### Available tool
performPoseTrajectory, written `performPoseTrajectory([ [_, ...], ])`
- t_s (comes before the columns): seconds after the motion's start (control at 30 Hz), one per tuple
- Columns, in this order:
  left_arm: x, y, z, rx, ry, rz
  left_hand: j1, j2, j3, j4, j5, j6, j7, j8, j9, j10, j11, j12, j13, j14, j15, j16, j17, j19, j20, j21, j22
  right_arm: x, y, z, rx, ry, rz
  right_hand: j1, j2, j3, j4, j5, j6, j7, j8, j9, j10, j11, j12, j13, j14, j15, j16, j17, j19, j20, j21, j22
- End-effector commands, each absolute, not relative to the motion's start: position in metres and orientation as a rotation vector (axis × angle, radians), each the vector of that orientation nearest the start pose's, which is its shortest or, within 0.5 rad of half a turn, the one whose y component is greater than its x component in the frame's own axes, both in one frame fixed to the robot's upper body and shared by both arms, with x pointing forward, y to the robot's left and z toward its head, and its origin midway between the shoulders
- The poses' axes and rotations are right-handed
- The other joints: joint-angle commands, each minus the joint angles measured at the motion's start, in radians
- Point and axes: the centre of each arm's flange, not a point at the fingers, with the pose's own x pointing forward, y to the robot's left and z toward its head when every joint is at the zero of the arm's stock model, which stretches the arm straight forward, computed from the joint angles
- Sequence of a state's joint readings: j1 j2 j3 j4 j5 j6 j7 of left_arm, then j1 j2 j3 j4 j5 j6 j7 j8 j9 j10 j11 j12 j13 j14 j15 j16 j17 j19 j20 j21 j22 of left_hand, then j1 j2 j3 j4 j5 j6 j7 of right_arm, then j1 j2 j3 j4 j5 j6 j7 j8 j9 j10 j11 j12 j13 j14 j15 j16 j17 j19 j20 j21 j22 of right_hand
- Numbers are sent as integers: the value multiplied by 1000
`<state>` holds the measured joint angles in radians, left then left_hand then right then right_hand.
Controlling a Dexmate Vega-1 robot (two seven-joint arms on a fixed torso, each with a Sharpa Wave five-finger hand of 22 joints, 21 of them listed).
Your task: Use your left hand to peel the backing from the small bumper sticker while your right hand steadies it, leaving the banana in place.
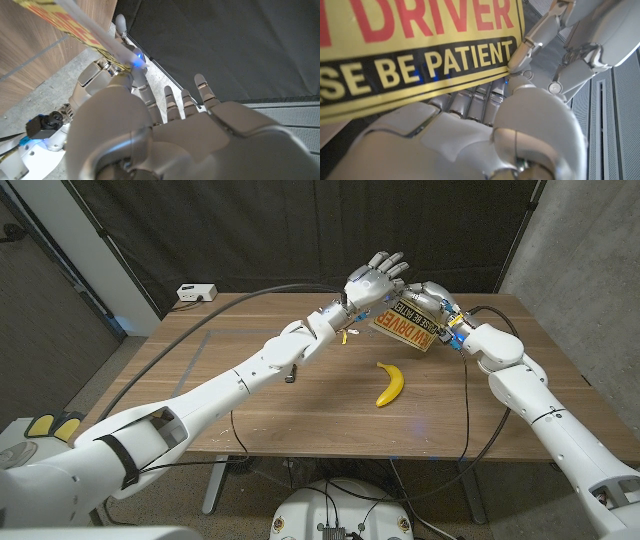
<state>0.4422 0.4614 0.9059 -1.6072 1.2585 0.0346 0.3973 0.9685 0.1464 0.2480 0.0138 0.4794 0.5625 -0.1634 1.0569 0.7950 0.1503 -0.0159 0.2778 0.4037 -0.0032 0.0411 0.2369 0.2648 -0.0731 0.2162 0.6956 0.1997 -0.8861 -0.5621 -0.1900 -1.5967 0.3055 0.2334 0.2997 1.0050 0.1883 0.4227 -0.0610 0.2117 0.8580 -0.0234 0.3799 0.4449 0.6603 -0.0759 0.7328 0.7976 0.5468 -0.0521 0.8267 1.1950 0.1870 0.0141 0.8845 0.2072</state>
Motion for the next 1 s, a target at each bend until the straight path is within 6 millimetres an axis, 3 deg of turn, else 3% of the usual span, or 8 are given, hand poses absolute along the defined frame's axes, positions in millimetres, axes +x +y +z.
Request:
performPoseTrajectory([
  [0.03, 539, 4, 101, 1664, -1545, 263, 8, 9, 2, 7, 5, -18, -19, 1, -2, 9, 1, 4, 2, 6, 7, 7, 1, 7, 0, 6, 2, 577, -270, 57, -342, -879, 260, 4, 13, 18, 26, 8, -38, -7, 48, 78, -28, -1, 40, 78, -5, -135, 31, 30, -16, 11, 23, 5],
  [0.2, 535, 6, 95, 1590, -1542, 243, 8, 10, 2, 8, 5, -19, -27, -2, -7, 8, 2, 3, 2, 8, 9, 7, 1, 9, 0, 7, 2, 575, -272, 51, -277, -932, 186, 33, 6, 21, 0, 17, -32, 32, 101, 133, -17, 32, 73, 131, 3, -116, 96, 38, -14, 39, 49, 5],
  [0.63, 529, 15, 86, 1326, -1545, 245, 14, 10, 1, 7, 4, -2, -22, -1, -15, 20, -4, 6, 2, 23, 4, 12, 0, 15, 0, 8, 2, 566, -274, 50, -241, -974, 128, 43, 7, 22, -7, 20, -37, 45, 131, 170, -9, 44, 79, 139, -11, -111, 135, 37, -25, 45, 65, 6],
  [0.7, 528, 16, 86, 1294, -1542, 238, 22, 1, 1, 0, -3, 34, -24, -3, -40, 42, -24, 13, 2, 47, -11, 19, -3, 30, -2, 13, 2, 566, -274, 50, -226, -986, 132, 46, 7, 24, -9, 21, -34, 47, 136, 175, -5, 46, 78, 134, -12, -110, 140, 36, -23, 49, 69, 6],
  [0.77, 526, 18, 86, 1255, -1516, 242, 32, -19, -3, -16, -35, 104, -27, -12, -96, 105, -67, 29, -2, 95, -51, 30, -12, 61, -4, 22, -1, 564, -274, 47, -207, -1000, 122, 49, 5, 25, -12, 21, -33, 50, 141, 180, 1, 47, 78, 131, -13, -108, 147, 37, -21, 49, 73, 6],
  [0.83, 526, 18, 84, 1231, -1504, 259, 40, -23, 1, -27, -46, 123, -19, -16, -115, 115, -76, 29, -6, 104, -63, 30, -15, 80, -6, 28, -2, 563, -274, 47, -206, -1007, 118, 49, 4, 24, -13, 20, -28, 53, 145, 182, 5, 47, 77, 126, -13, -106, 153, 36, -19, 48, 77, 5],
  [0.9, 527, 20, 80, 1176, -1467, 266, 57, -34, 8, -49, -65, 158, -28, -23, -145, 140, -87, 35, -12, 127, -80, 30, -22, 113, -16, 40, -4, 561, -271, 44, -192, -1039, 106, 51, 3, 23, -15, 20, -24, 53, 146, 180, 7, 46, 76, 122, -14, -106, 158, 34, -16, 47, 81, 5],
  [1.0, 526, 19, 78, 1159, -1459, 289, 57, -32, 11, -53, -77, 157, -15, -33, -161, 150, -88, 37, -14, 133, -75, 29, -22, 115, -16, 40, -5, 558, -268, 44, -204, -1047, 100, 54, 2, 22, -18, 19, -25, 54, 146, 177, 9, 47, 78, 121, -12, -107, 167, 33, -14, 44, 85, 5],
])
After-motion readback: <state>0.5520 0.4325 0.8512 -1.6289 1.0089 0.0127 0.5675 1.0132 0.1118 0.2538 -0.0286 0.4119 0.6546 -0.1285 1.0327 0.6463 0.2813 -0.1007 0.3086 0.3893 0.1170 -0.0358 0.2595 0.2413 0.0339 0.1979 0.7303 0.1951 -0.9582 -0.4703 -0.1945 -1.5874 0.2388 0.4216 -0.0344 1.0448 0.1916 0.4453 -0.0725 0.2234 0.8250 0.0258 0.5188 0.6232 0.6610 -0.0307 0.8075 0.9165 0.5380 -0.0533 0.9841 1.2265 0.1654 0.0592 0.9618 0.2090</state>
